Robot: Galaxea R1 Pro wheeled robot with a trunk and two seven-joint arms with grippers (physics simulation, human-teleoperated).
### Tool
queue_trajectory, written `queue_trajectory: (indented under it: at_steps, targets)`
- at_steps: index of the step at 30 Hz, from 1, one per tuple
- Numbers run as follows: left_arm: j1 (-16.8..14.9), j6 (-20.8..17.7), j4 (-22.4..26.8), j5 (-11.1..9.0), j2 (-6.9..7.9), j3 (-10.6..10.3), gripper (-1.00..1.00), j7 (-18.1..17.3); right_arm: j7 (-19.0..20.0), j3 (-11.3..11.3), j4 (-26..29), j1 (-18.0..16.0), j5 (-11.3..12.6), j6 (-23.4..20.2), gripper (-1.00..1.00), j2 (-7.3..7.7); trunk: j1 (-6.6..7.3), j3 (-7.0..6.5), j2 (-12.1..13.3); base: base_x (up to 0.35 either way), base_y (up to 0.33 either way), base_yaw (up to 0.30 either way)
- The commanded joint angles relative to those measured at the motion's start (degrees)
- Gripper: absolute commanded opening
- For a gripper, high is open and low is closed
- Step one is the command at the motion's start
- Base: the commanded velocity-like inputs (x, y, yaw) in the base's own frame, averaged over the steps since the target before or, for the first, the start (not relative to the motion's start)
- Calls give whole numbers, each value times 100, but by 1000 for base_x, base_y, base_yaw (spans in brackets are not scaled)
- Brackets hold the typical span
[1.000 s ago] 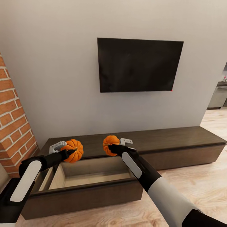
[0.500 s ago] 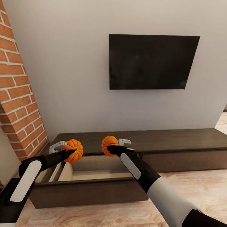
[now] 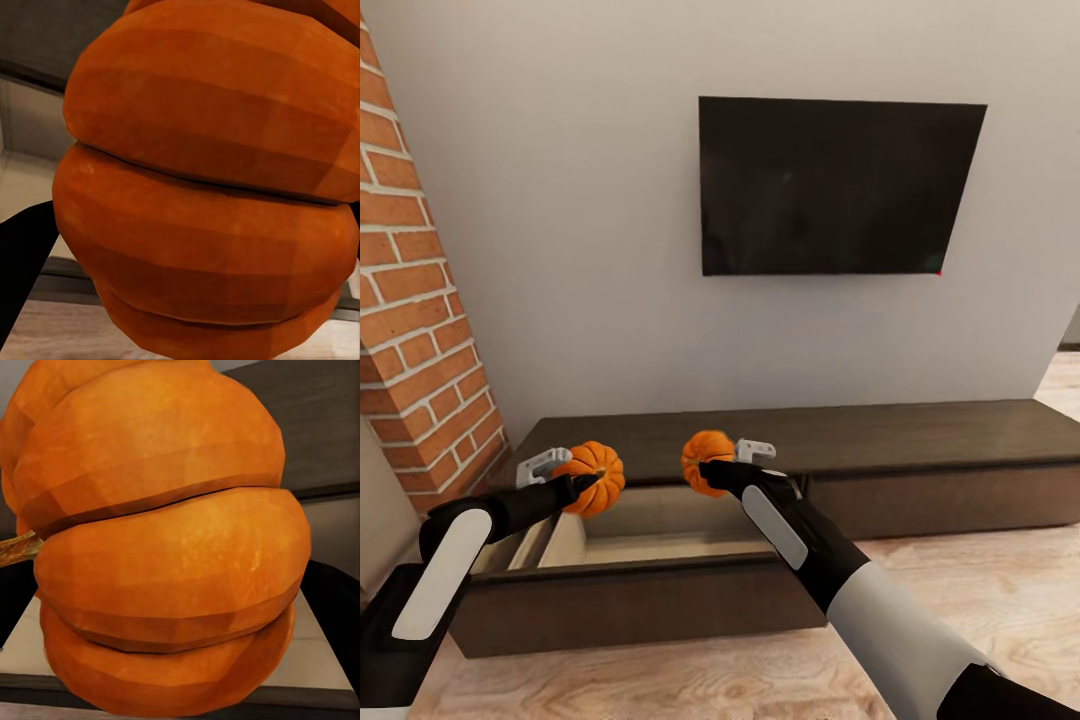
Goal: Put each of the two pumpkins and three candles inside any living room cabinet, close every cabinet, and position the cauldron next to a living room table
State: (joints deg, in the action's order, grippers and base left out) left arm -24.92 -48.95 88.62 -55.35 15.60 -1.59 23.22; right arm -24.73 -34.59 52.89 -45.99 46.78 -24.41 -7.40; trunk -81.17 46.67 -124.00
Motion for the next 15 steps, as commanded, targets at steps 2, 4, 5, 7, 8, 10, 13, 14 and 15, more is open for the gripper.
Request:
queue_trajectory:
  at_steps: [2,4,5,7,8,10,13,14,15]
  targets:
    - [-6,4,6,-69,5,-8,-100,60,-54,-13,10,-7,42,-3,-100,2,-43,42,-85,0,0,-5]
    - [-5,1,6,-66,5,-8,-100,60,-51,-13,10,-7,42,-4,-100,2,-65,60,-125,0,0,-2]
    - [-5,1,6,-69,5,-8,-100,60,-51,-13,10,-7,42,-7,-100,2,-65,60,-125,0,0,0]
    - [-5,6,6,-71,5,-8,-100,61,-50,-13,10,-7,42,-4,-100,2,-65,60,-125,0,0,0]
    - [-5,7,6,-72,5,-8,-100,59,-50,-13,11,-7,42,-3,-100,2,-65,60,-125,0,0,0]
    - [-4,8,6,-72,5,-8,-100,44,-50,-13,11,-7,42,-3,-100,2,-65,60,-125,0,0,0]
    - [-4,8,6,-73,5,-8,-100,33,-50,-13,11,-7,42,-4,-100,2,-65,60,-125,36,0,0]
    - [-4,8,6,-73,5,-8,-100,33,-50,-13,11,-7,42,-4,-100,2,-65,60,-125,151,0,0]
    - [-4,8,6,-73,5,-8,-100,30,-50,-13,11,-7,42,-3,-100,2,-65,60,-125,205,0,0]
